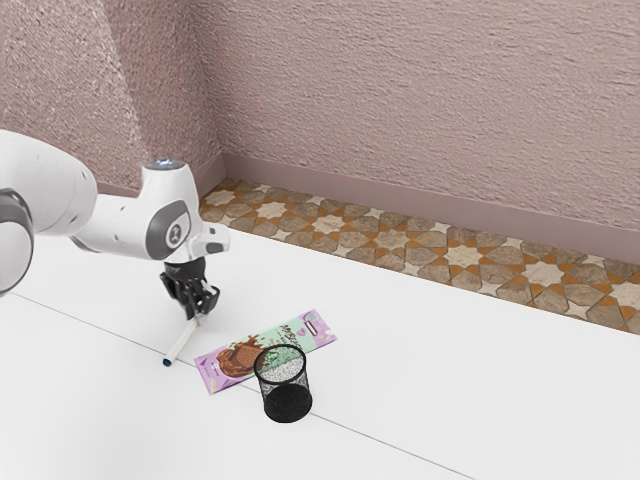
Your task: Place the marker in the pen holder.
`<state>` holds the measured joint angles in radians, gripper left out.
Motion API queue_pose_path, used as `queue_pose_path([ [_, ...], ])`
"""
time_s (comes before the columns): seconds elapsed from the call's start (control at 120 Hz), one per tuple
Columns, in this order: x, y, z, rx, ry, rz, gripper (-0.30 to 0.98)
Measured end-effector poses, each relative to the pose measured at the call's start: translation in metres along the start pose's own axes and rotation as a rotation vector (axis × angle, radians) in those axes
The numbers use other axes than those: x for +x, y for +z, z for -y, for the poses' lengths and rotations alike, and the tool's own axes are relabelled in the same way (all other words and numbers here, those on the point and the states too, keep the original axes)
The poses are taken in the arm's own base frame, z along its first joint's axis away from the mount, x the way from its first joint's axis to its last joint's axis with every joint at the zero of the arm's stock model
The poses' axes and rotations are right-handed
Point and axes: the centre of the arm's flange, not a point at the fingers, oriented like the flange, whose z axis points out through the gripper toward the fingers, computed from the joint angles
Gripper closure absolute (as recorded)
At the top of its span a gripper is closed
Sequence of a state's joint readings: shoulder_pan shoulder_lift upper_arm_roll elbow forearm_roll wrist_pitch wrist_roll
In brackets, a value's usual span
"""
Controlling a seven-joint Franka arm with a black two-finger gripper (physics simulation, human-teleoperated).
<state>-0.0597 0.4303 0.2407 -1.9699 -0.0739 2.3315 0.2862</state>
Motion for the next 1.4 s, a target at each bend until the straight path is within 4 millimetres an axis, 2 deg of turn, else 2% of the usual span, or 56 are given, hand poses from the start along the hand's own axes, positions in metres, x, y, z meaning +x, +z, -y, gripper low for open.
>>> queue_pose_path([
  [0.825,0.0,0.0,-0.002,0.003,0.001,-0.008,0.71],
  [0.883,0.002,-0.015,-0.006,0.001,0.005,-0.034,0.71],
  [0.992,0.004,-0.061,-0.019,-0.005,0.027,-0.109,0.72],
  [1.083,-0.007,-0.112,-0.044,-0.018,0.066,-0.181,0.73],
  [1.125,-0.014,-0.128,-0.052,-0.022,0.081,-0.203,0.73],
  [1.3,-0.039,-0.172,-0.071,-0.028,0.114,-0.26,0.74],
  [1.4,-0.044,-0.191,-0.09,-0.029,0.146,-0.293,0.74],
])
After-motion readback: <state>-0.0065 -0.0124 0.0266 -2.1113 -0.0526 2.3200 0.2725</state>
